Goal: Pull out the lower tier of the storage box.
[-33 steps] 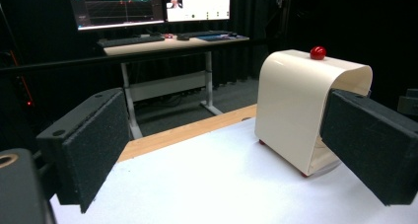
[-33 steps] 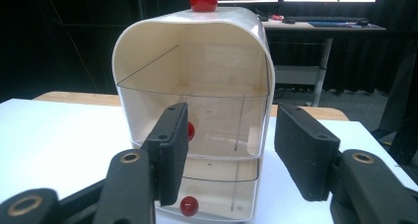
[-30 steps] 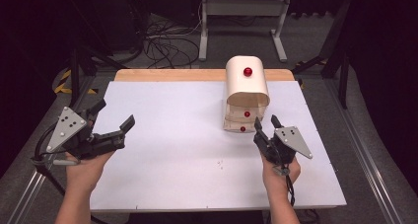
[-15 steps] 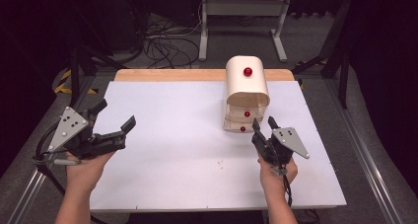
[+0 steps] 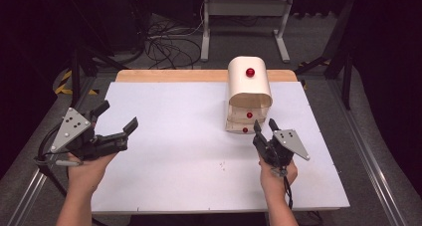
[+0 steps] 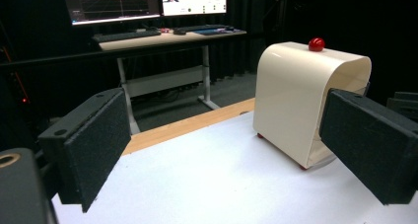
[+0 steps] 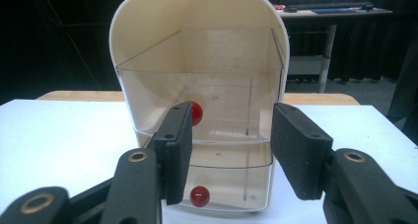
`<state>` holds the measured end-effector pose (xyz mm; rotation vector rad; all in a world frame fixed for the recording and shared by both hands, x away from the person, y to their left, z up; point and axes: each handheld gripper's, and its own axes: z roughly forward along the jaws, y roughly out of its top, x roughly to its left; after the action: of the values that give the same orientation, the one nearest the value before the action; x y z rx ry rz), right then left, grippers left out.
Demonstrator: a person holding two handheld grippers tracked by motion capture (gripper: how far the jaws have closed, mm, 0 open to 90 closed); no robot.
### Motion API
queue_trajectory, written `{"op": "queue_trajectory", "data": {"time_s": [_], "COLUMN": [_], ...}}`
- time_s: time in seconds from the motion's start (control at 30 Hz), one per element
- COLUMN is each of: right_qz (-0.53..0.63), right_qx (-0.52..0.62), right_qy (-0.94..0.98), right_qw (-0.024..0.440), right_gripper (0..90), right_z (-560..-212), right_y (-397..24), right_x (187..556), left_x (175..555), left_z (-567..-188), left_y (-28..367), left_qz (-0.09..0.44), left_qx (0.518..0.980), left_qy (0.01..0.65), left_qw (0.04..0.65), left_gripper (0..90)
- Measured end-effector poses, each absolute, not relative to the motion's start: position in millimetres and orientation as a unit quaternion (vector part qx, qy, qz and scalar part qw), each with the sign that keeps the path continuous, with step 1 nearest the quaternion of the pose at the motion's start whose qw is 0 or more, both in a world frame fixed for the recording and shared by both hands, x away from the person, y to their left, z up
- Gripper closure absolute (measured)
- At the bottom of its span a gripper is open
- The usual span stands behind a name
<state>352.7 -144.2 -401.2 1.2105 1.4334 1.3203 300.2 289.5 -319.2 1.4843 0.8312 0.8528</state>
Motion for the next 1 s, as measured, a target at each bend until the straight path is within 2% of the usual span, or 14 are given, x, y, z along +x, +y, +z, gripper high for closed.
{"op": "queue_trajectory", "data": {"time_s": [1.0], "right_qz": [0.503], "right_qx": [0.501], "right_qy": [0.582], "right_qw": [0.397], "right_gripper": [52.1], "right_z": [-421.0], "right_y": [-130.2], "right_x": [362.8], "left_x": [299.9], "left_z": [-319.4], "left_y": [288.0], "left_qz": [0.361], "left_qx": [0.636], "left_qy": [0.358], "left_qw": [0.581], "left_gripper": [6.5]}}
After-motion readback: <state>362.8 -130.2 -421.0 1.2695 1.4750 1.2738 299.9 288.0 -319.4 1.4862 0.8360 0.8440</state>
